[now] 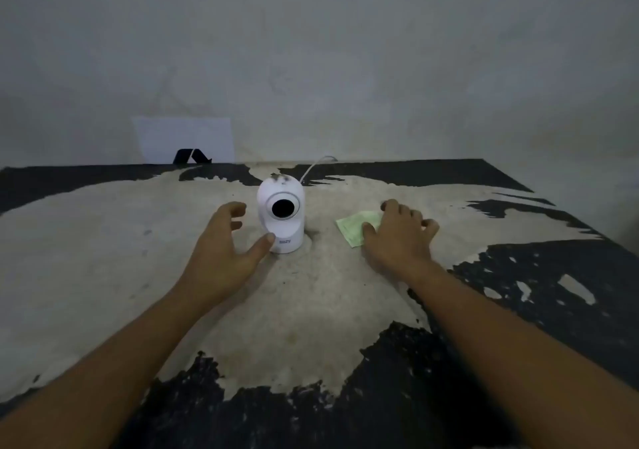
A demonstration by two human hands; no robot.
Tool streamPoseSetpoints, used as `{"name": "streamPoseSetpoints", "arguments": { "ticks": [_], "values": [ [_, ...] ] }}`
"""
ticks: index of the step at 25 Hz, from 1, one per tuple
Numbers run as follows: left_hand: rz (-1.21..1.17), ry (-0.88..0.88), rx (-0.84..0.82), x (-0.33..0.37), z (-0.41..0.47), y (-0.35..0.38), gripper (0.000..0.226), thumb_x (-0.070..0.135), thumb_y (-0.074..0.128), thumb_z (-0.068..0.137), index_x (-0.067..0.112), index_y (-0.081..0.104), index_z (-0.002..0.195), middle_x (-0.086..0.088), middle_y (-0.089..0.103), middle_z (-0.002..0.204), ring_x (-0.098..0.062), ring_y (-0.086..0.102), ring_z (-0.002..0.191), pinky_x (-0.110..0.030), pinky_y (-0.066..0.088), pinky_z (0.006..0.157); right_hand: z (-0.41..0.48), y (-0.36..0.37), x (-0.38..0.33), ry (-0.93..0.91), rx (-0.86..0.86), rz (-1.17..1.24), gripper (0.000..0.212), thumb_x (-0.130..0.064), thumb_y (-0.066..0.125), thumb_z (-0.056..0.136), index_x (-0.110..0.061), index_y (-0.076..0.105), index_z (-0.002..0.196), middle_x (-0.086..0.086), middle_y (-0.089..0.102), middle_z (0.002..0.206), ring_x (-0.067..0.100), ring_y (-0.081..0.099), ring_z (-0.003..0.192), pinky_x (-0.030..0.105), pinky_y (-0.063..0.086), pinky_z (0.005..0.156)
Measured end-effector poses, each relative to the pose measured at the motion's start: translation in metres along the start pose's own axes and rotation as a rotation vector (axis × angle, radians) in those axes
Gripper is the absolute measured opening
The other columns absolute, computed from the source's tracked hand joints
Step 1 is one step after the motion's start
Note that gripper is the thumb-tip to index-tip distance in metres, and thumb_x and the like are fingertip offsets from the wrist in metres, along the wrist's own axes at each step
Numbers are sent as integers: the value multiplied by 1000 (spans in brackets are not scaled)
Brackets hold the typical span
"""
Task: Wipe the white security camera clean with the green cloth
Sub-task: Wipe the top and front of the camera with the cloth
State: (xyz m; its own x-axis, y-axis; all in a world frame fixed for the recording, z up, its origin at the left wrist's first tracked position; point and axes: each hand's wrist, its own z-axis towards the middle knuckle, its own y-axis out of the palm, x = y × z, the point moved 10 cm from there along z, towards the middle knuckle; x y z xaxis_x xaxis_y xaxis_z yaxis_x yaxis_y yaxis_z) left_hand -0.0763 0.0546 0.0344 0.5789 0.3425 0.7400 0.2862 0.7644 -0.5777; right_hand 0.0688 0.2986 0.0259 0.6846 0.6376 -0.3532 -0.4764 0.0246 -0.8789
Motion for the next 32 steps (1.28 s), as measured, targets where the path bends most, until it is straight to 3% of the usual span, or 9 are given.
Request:
{"name": "streamPoseSetpoints", "arguments": {
  "ticks": [2, 5, 9, 13, 16, 18, 24, 27, 32],
  "values": [
    [-45, -36, 28, -7, 6, 3, 70, 48, 65, 75, 25, 32, 131, 1, 43, 139, -8, 44, 114, -32, 41, 93, 6, 4, 5, 45, -11, -21, 49, -43, 59, 81, -19, 43, 121, 6, 60, 122, 27, 46, 117, 46, 24, 97],
    [-98, -70, 20, -14, 5, 12, 67, 49, 65, 75, 29, 32, 130, 2, 43, 140, -12, 46, 117, -36, 43, 95, 13, 12, 9, 103, -47, 160, 48, -26, 65, 79, -19, 45, 121, 1, 64, 116, 25, 49, 113, 41, 25, 93],
    [-75, -51, 27, -16, 7, 15, 69, 50, 65, 74, 28, 31, 131, 0, 44, 140, -17, 45, 122, -37, 40, 97, 17, 17, 5, 80, -39, 261, 27, -17, 62, 82, -22, 65, 108, 0, 68, 106, 22, 57, 102, 38, 32, 91],
    [-79, -50, 25, -15, 13, 16, 70, 48, 66, 75, 29, 30, 132, 0, 43, 141, -20, 43, 125, -38, 38, 98, 15, 16, 0, 1, 3, 364, 11, -23, 60, 85, -24, 64, 95, 5, 64, 100, 25, 59, 94, 43, 50, 82],
    [-132, -48, 23, -13, 15, 17, 69, 47, 66, 75, 30, 30, 132, 1, 44, 140, -19, 44, 124, -40, 38, 99, 11, 7, -4, -36, 6, 489, 10, -15, 52, 92, -17, 56, 100, -1, 60, 89, 8, 57, 74, 19, 43, 59],
    [-154, -33, 13, -11, 19, 19, 69, 48, 65, 74, 30, 30, 131, 3, 45, 139, -16, 45, 123, -38, 38, 99, 10, -2, -9, -62, 42, 543, 9, -12, 52, 92, -18, 56, 98, -3, 60, 86, 1, 52, 70, 11, 37, 52],
    [-242, -7, -24, -8, 21, 28, 61, 42, 63, 79, 32, 32, 131, 9, 48, 135, -11, 50, 113, -28, 43, 87, 9, -8, -30, -52, 61, 774, 25, -2, 55, 86, -20, 72, 90, -5, 70, 95, 9, 61, 90, 20, 46, 75],
    [-226, 17, -25, -7, 22, 29, 55, 39, 62, 81, 35, 33, 127, 18, 48, 122, -7, 52, 107, -21, 43, 82, 6, -5, -53, -57, 19, 864, 27, -4, 54, 87, -20, 74, 96, -4, 70, 103, 6, 61, 90, 20, 45, 76],
    [-187, 37, -54, -6, 25, 31, 54, 42, 63, 79, 49, 25, 117, 43, 35, 100, 18, 43, 89, -5, 35, 64, -11, -21, -94, -254, 78, 966, 27, -13, 58, 92, -20, 66, 116, -4, 63, 111, 4, 60, 103, 11, 48, 83]
  ]
}}
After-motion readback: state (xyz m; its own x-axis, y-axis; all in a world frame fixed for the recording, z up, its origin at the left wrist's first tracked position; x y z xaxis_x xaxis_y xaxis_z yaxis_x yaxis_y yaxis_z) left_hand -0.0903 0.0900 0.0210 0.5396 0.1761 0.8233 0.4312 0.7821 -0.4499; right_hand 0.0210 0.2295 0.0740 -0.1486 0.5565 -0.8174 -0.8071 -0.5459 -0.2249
